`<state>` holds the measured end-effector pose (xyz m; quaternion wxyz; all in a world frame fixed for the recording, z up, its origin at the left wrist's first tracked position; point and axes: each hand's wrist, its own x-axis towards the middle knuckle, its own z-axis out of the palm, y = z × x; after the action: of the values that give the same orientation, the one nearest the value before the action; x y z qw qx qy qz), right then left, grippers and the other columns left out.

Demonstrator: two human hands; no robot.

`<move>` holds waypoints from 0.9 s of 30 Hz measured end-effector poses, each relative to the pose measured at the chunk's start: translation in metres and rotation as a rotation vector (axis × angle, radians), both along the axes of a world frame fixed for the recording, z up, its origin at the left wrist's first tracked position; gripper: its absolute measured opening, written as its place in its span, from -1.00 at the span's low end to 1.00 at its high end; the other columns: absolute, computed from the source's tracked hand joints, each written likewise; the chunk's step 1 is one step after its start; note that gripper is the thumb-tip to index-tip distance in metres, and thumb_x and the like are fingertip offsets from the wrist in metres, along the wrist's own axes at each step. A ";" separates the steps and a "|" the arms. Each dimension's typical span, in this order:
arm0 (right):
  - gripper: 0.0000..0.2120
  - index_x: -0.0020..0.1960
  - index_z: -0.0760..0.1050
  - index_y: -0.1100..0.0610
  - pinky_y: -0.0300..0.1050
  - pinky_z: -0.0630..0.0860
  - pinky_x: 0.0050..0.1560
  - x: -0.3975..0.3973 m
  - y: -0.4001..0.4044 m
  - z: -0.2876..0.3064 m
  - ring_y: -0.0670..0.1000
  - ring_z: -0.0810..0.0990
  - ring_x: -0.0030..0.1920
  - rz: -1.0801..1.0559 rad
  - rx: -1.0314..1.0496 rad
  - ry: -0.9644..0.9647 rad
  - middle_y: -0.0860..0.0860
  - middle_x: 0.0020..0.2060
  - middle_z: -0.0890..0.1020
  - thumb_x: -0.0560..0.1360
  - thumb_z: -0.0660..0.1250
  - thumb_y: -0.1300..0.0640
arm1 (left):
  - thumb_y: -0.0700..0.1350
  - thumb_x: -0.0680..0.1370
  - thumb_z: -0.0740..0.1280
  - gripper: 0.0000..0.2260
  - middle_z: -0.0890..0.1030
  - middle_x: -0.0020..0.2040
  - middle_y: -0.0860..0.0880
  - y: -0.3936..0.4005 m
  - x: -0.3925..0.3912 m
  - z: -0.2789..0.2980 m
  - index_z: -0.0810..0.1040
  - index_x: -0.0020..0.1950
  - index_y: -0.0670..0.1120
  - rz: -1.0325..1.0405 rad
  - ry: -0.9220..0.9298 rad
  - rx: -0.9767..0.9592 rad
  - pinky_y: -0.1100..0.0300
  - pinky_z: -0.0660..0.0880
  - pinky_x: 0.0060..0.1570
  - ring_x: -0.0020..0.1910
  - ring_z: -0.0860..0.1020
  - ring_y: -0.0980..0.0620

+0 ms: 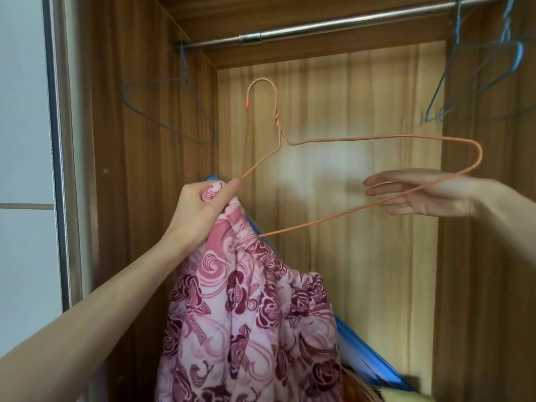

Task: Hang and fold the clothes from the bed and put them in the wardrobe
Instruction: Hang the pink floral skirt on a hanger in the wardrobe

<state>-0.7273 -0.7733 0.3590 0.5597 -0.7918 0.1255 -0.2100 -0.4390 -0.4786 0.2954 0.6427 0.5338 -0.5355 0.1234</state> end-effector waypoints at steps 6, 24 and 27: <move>-0.71 0.31 0.60 0.19 -0.02 0.56 0.34 0.054 0.050 -0.048 0.08 0.68 0.24 0.116 -0.346 0.153 0.06 0.20 0.71 0.67 0.32 0.08 | 0.15 0.64 0.39 -0.41 0.54 -0.26 -0.43 -0.010 -0.008 0.002 0.48 -0.20 -0.41 -0.024 -0.057 -0.025 -0.09 0.48 -0.20 -0.33 0.52 -0.30; -0.59 0.12 0.65 0.07 -0.05 0.42 0.43 0.038 0.055 -0.108 -0.09 0.61 0.23 0.091 -0.586 0.412 -0.05 0.12 0.70 0.58 0.36 -0.27 | 0.26 0.57 0.44 -0.30 0.58 -0.20 -0.46 -0.008 0.007 -0.007 0.47 -0.15 -0.44 0.059 0.059 -0.137 -0.35 0.55 -0.15 -0.24 0.60 -0.44; -0.61 0.19 0.60 0.15 -0.02 0.54 0.36 0.022 0.045 -0.108 -0.04 0.66 0.22 0.092 -0.513 0.367 -0.02 0.14 0.71 0.57 0.44 -0.14 | 0.26 0.58 0.43 -0.33 0.62 -0.21 -0.41 -0.011 0.010 -0.010 0.51 -0.15 -0.42 0.078 0.043 -0.127 -0.34 0.57 -0.17 -0.19 0.60 -0.48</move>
<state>-0.7050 -0.7280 0.2515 0.3187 -0.9366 0.1314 -0.0628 -0.4287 -0.4898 0.2858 0.6812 0.5150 -0.4917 0.1706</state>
